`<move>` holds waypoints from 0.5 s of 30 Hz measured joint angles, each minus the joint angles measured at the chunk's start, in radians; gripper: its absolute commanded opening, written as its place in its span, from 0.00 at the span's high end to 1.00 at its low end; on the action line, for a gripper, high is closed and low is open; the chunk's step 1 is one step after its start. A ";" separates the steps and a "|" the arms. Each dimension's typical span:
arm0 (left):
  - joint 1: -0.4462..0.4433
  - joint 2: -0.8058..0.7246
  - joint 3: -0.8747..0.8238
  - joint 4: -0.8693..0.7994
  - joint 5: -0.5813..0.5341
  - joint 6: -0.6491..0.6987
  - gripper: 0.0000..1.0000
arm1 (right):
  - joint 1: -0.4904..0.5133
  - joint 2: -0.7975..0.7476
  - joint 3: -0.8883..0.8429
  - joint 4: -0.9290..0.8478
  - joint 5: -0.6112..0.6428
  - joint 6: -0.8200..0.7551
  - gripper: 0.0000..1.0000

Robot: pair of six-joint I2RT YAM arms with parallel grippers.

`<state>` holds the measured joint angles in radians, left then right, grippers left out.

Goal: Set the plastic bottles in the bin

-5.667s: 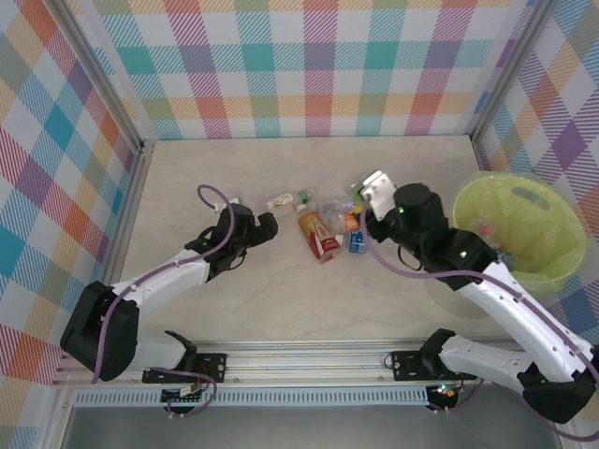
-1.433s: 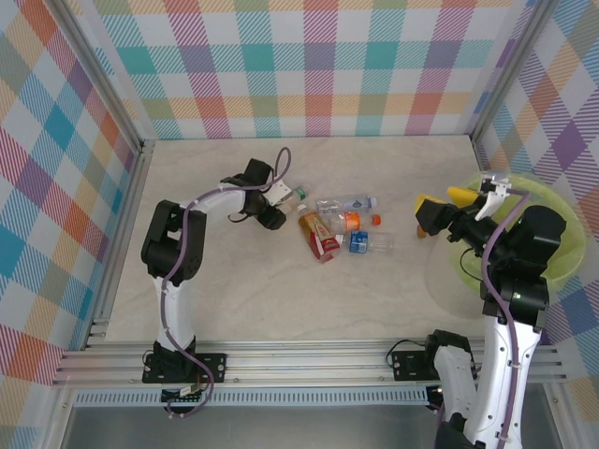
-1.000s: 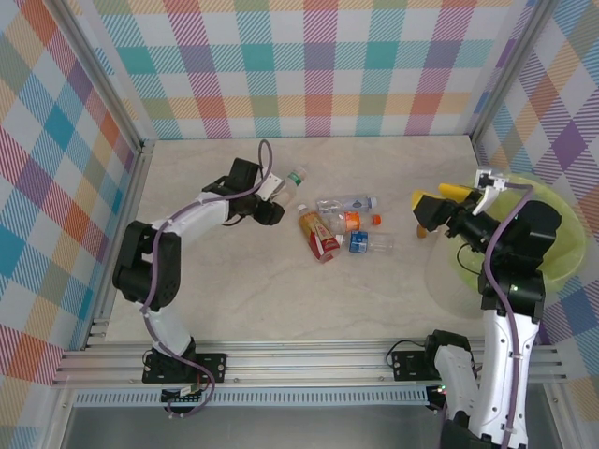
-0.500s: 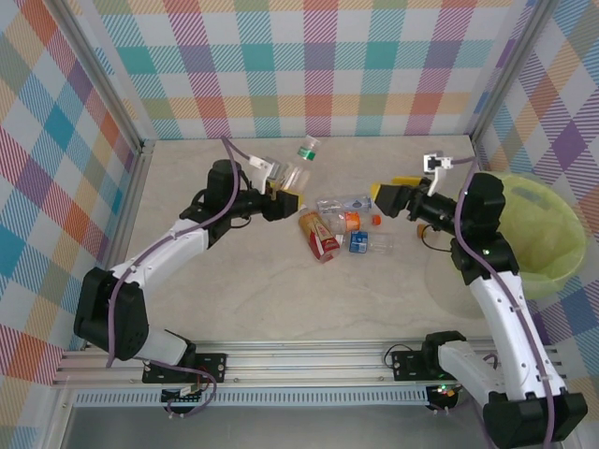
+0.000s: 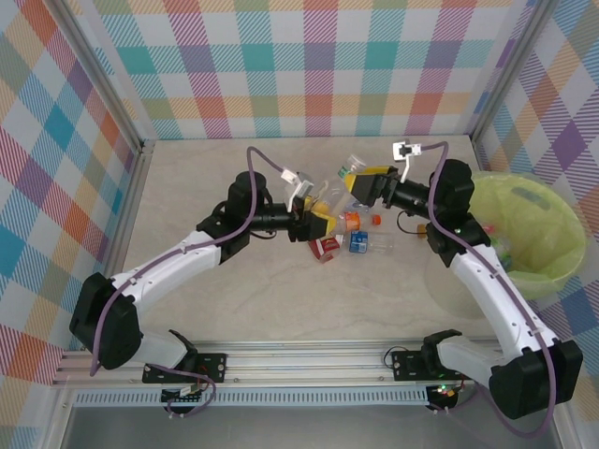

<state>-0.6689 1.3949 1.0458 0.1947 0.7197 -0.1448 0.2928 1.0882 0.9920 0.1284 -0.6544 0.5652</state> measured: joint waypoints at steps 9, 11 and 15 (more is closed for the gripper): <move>-0.031 0.002 0.000 0.021 0.021 -0.001 1.00 | 0.040 0.018 0.011 0.029 0.019 0.000 0.32; -0.032 0.003 0.000 0.021 0.021 -0.001 1.00 | 0.045 0.017 0.013 0.034 0.021 -0.006 0.40; -0.032 0.005 0.003 0.014 0.020 0.000 1.00 | 0.048 0.017 0.017 0.036 0.022 -0.008 0.53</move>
<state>-0.7010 1.3994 1.0485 0.2085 0.7395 -0.1452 0.3408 1.1053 1.0092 0.1646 -0.6327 0.5575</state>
